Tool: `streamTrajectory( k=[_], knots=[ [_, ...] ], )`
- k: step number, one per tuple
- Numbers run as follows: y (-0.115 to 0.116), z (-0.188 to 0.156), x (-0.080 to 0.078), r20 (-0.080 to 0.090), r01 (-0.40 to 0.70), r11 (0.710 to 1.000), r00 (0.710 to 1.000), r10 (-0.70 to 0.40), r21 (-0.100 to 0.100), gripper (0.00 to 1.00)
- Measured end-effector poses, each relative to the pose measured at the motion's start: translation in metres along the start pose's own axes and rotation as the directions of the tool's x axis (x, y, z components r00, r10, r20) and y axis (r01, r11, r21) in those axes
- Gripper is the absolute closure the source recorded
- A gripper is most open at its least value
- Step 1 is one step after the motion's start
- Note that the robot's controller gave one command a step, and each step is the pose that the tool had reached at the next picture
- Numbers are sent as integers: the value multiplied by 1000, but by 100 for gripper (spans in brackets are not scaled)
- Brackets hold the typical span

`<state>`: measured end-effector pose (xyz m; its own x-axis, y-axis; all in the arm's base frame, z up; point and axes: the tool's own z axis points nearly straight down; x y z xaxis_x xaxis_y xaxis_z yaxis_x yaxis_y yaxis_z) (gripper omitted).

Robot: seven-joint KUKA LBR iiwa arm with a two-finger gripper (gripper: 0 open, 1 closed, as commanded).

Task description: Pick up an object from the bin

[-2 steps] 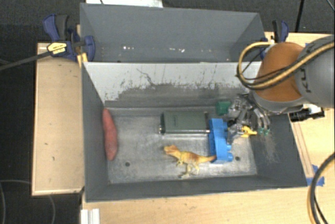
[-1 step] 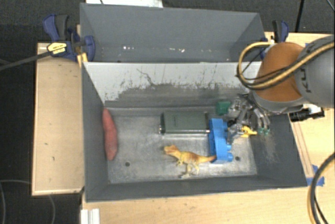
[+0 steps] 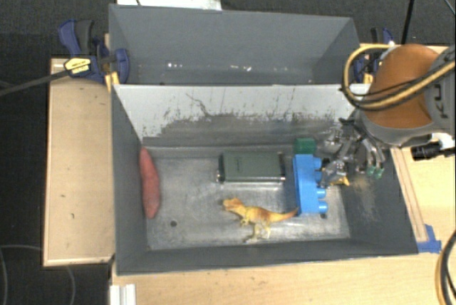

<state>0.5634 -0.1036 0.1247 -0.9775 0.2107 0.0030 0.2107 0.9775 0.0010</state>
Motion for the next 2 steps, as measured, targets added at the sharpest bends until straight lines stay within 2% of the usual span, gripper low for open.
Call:
streamTrajectory(
  k=[1,2],
  knots=[
    [14,-29,-5,11,41,999,999,-41,1,100],
    [-28,53,-8,10,9,1000,1000,-9,1,0]
  ],
)
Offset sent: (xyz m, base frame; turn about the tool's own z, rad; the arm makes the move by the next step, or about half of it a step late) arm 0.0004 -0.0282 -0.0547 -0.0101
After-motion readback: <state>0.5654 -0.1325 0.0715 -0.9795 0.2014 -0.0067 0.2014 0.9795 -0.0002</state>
